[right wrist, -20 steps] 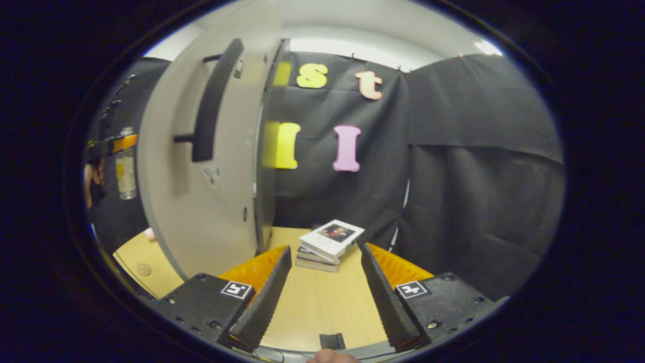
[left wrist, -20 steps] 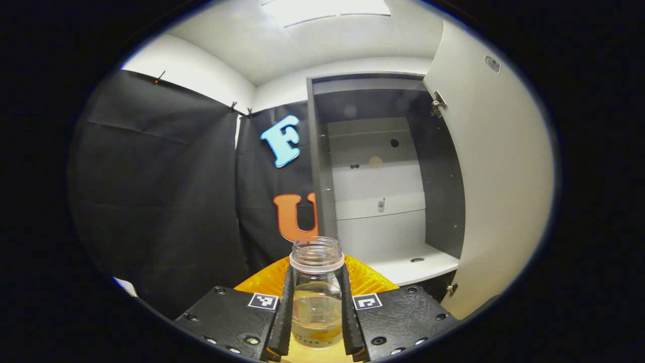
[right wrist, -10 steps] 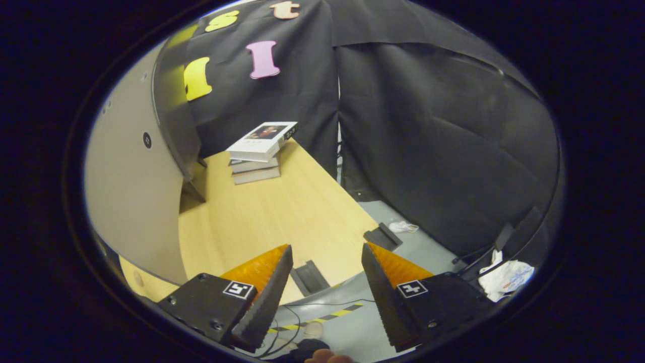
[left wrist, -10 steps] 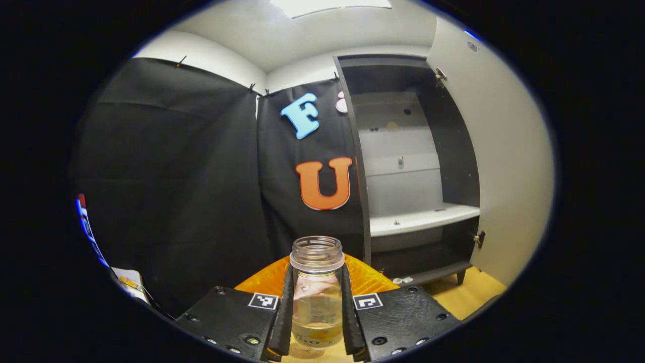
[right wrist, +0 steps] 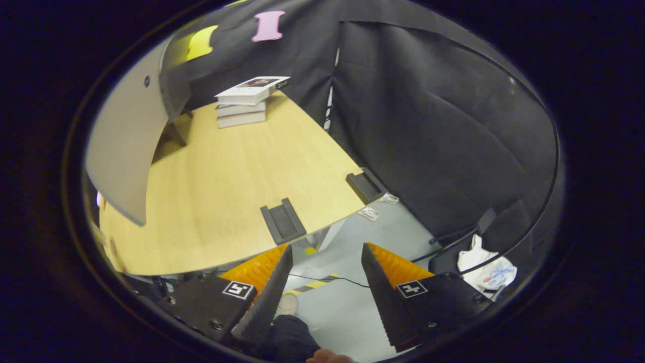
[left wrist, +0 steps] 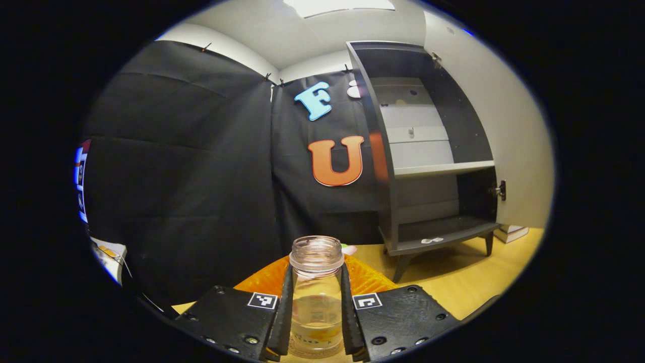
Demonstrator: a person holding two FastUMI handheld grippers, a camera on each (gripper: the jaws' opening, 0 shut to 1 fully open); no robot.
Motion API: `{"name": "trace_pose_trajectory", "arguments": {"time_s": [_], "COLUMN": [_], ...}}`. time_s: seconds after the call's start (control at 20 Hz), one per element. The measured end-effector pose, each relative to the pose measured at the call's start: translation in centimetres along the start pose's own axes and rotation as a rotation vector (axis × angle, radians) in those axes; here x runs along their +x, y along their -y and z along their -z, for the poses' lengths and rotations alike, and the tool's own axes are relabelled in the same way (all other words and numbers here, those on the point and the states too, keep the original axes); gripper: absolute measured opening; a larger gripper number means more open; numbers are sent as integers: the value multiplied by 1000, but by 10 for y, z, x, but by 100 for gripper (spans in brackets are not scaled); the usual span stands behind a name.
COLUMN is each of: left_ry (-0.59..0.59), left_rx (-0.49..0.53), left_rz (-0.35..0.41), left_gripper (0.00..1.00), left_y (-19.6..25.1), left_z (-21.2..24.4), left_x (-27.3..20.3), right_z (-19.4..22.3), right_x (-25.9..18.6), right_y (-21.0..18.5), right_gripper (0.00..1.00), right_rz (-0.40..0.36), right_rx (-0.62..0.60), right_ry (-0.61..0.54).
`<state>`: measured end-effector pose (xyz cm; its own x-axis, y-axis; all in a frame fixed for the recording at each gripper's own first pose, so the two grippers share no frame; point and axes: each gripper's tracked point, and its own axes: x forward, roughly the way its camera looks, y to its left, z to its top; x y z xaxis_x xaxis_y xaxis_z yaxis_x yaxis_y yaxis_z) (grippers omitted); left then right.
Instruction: Open the cabinet door with the right hand, grasp the bottle in the cabinet with the left hand and place it on the coaster, then close the cabinet door with the right hand.
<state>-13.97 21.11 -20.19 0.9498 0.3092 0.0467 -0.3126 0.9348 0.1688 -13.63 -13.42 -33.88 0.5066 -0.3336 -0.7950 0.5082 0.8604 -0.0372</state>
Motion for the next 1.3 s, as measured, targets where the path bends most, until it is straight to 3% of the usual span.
{"name": "trace_pose_trajectory", "arguments": {"time_s": [0.15, 0.25, 0.4, 0.6, 0.85, 0.95, 1.3], "left_ry": [-7, -34, -51, -48, -75, -77, -72], "left_rx": [-56, -40, -83, -64, -78, -95, -95], "left_rz": [2, -29, -31, -49, -48, -41, -63], "left_gripper": [40, 40, 41, 41, 60, 94, 96], "left_y": [-1, -10, -9, -9, -7, -6, -9], "left_z": [8, 21, 31, 33, 38, 38, 35], "left_x": [-5, -2, 4, 7, 11, 13, 10], "right_z": [4, 14, 14, 1, 3, 4, 5], "right_x": [2, 5, 1, -3, 1, 3, 11], "right_y": [-29, -40, -62, -75, -86, -86, -90], "right_gripper": [89, 91, 92, 92, 92, 92, 92], "right_rz": [-51, -60, -100, -107, -127, -125, -130], "right_rx": [-38, -66, -23, -165, -169, -161, -172], "right_ry": [-7, -46, -64, -14, -27, -37, -52]}}
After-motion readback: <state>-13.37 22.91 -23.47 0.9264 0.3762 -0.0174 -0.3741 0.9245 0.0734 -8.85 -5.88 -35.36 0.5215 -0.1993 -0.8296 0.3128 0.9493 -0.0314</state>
